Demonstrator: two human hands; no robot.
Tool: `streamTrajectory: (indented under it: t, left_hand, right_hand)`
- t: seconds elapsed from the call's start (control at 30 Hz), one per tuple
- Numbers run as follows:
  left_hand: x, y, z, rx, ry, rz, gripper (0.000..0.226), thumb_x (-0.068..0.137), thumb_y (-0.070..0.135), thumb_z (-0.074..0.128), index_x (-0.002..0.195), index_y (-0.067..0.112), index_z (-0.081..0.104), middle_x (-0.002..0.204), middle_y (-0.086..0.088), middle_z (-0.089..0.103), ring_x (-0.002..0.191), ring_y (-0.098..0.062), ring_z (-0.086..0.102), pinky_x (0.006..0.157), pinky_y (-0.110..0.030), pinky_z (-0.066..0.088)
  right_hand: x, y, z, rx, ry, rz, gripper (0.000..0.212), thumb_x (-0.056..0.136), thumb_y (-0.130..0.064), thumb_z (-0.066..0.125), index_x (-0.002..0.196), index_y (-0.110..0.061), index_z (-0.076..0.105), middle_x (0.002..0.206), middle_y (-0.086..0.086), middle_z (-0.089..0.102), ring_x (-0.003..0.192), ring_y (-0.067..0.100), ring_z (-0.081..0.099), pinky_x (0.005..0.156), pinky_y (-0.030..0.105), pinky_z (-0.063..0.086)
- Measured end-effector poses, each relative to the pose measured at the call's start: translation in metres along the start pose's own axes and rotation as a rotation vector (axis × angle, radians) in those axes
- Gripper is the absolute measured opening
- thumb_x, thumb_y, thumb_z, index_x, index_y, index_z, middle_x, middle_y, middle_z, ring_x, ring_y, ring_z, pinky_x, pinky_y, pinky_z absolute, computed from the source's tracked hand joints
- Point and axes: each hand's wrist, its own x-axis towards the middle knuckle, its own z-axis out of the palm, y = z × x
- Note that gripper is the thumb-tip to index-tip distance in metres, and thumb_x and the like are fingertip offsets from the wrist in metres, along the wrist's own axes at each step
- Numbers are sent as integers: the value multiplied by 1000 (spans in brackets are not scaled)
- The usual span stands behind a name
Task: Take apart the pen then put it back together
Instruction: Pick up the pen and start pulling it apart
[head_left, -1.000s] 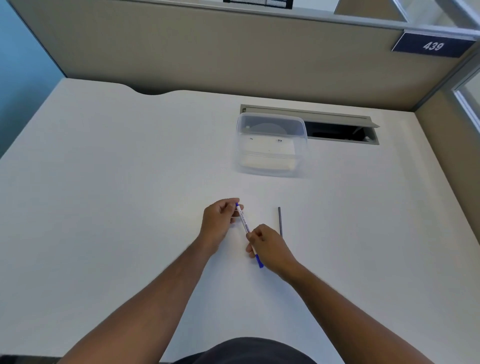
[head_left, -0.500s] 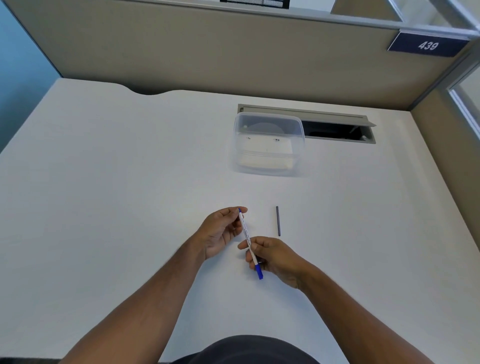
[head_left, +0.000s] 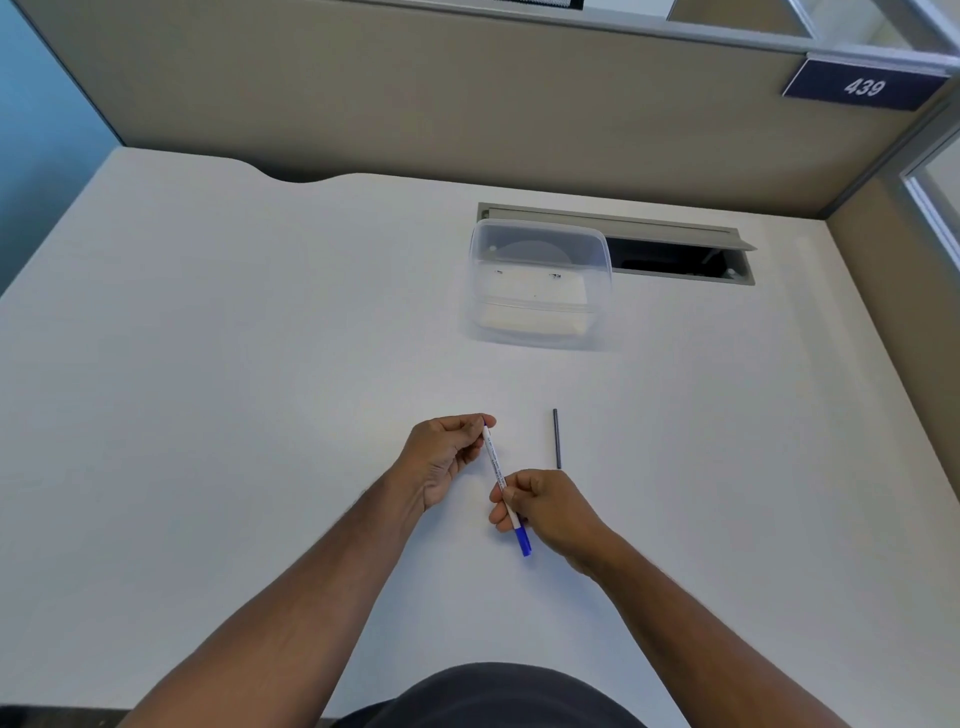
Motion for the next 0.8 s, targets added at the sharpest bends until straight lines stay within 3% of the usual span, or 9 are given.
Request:
streamTrajectory:
  t: [0.17,0.27,0.33,0.47,0.57,0.67,0.8]
  left_hand:
    - [0,-3,3,-13,21,15,22,96,1,62,86,7,79,83,2,79,69,-6,65,67,-18,58]
    - [-1,-3,4,-29,2,9,21,97,1,62,86,7,80,84,0,79,70,-7,65,68,-18,58]
    - [-1,0,2,-48,-54,-14,23,97,3,62,85,7,81,85,-2,77,69,-7,64,68,-19,58]
    - [-3,4,-9,-57,-169,-88,20,98,12,61,96,9,81,85,-1,72,75,-9,62,73,-24,57]
    - [-6,3,-10,-91,-260,-89,26,97,20,60,113,6,76,89,-2,64,81,-13,56,75,-31,53]
    - [-10,-1,-5,-182,-367,-77,37,99,26,57,124,3,69,89,-3,60,80,-15,56,74,-38,53]
    - [-14,1,5,-354,-419,-96,32,105,28,47,109,7,71,93,-5,64,85,-17,62,75,-34,55]
  right_hand:
    - [2,-2,2,-65,81,36,20,104,-18,59,94,-13,75,82,3,79,71,13,74,67,11,55]
    - [1,-2,3,-84,98,30,17,102,-20,61,95,-13,75,79,-1,78,69,11,74,75,15,58]
    - [-2,-2,0,-26,47,16,18,103,-17,60,97,-11,76,81,1,80,73,14,76,84,25,62]
    - [-8,-5,-10,135,-147,40,23,107,-14,51,106,-7,73,84,6,77,74,18,72,80,30,61]
    - [-11,-6,-7,433,-255,99,28,107,-17,45,112,-3,70,74,8,59,61,17,53,62,31,55]
    - [-13,-11,-3,756,-387,161,21,107,-28,47,101,-13,60,66,1,36,50,12,28,40,21,34]
    - [-14,-16,-1,984,-522,211,19,106,-29,49,95,-16,57,61,-3,33,42,6,27,32,16,24]
